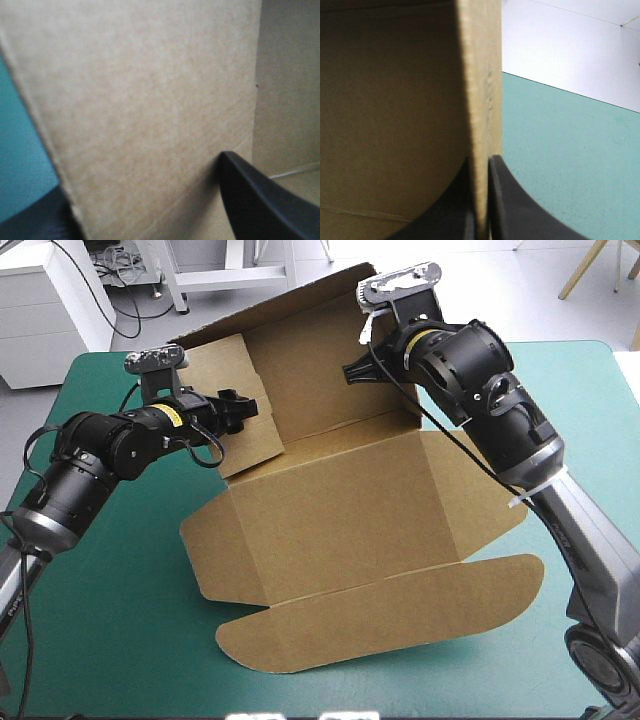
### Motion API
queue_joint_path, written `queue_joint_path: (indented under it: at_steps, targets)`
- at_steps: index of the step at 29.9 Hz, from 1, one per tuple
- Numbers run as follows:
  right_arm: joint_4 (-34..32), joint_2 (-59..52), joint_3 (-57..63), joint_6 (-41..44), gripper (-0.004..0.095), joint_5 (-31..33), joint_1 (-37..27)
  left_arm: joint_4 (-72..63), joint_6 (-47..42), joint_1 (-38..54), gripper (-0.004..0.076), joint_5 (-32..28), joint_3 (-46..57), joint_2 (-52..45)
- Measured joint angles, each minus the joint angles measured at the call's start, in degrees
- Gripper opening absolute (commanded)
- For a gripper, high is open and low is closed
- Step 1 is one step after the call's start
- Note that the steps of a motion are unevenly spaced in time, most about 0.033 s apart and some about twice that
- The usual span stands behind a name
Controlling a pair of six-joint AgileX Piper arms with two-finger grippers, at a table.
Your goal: Fold the box
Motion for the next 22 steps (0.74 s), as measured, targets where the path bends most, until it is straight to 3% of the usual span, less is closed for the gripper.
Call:
queue_joint_path:
  at_steps: [4,10,15,19,22]
  targets:
    - [-1.07,0.0,0.02,0.15,-0.0004,0.58,-0.12,0.5,-1.0,0.0,-0.0005,-0.39,0.0,0.75]
    - [-2.01,0.0,0.02,0.25,-0.0004,2.31,-0.23,1.26,-1.12,0.11,-0.001,0.23,0.0,1.26]
    - [-1.61,-0.05,0.02,0.32,-0.0004,6.51,-0.23,3.13,1.11,-2.03,-0.001,4.1,-1.29,1.15]
    - [0.56,-0.31,-0.21,0.37,-0.0004,8.78,-1.89,9.27,1.01,-6.1,-0.001,11.9,-7.67,3.74]
    - [7.73,-0.35,0.07,-0.97,-0.0004,8.78,-5.9,14.67,-0.11,-8.64,-0.001,20.27,-15.68,8.48]
